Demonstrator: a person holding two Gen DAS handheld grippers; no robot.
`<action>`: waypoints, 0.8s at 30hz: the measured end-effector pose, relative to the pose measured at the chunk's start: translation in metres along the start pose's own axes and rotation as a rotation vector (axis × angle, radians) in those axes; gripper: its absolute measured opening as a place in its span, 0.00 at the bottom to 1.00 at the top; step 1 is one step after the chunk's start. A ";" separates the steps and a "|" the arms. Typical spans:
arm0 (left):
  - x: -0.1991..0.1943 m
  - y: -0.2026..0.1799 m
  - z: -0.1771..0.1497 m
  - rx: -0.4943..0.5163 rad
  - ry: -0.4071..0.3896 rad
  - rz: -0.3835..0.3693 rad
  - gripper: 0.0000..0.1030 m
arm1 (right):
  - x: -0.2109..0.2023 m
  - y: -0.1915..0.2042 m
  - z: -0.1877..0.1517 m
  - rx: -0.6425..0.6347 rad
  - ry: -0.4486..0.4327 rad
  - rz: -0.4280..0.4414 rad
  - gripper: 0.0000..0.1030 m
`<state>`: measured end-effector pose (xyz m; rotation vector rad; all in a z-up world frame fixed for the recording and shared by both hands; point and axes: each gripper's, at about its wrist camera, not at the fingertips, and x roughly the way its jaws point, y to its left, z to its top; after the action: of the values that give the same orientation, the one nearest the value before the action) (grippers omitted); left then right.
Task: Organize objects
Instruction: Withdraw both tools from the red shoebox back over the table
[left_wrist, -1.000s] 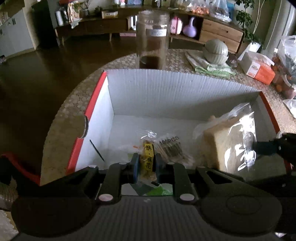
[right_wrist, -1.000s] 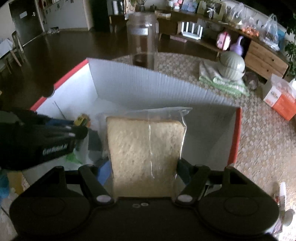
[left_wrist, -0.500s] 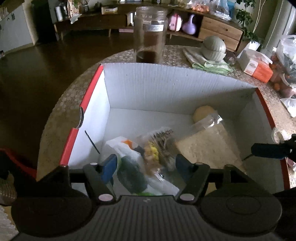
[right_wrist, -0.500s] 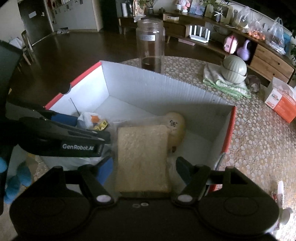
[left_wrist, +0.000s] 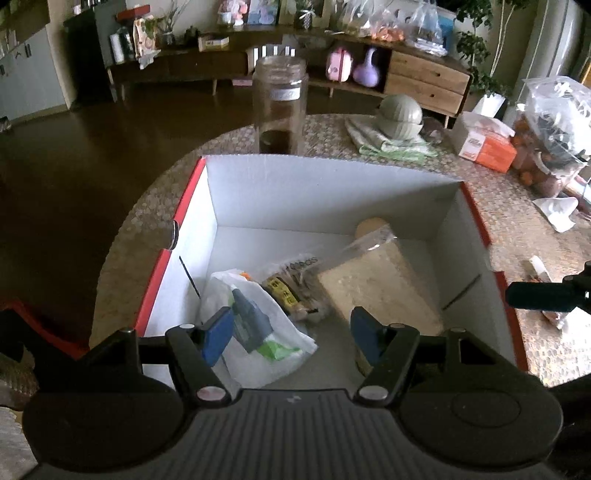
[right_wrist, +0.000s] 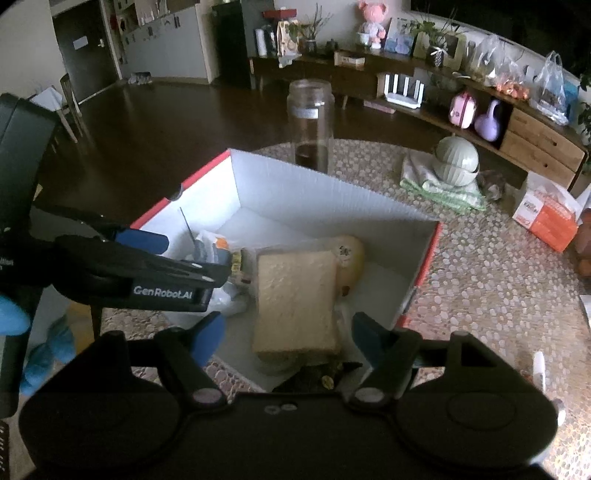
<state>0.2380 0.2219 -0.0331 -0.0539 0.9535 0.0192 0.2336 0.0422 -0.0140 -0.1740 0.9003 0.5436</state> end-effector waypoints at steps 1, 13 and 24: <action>-0.005 -0.002 -0.002 0.001 -0.006 -0.002 0.67 | -0.005 0.000 -0.002 0.000 -0.006 0.002 0.73; -0.053 -0.032 -0.026 0.040 -0.050 -0.042 0.71 | -0.058 -0.014 -0.027 0.014 -0.071 0.012 0.74; -0.077 -0.068 -0.050 0.061 -0.080 -0.088 0.82 | -0.093 -0.042 -0.062 0.040 -0.096 0.008 0.77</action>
<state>0.1558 0.1515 0.0032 -0.0381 0.8708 -0.0885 0.1656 -0.0509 0.0174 -0.1067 0.8185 0.5366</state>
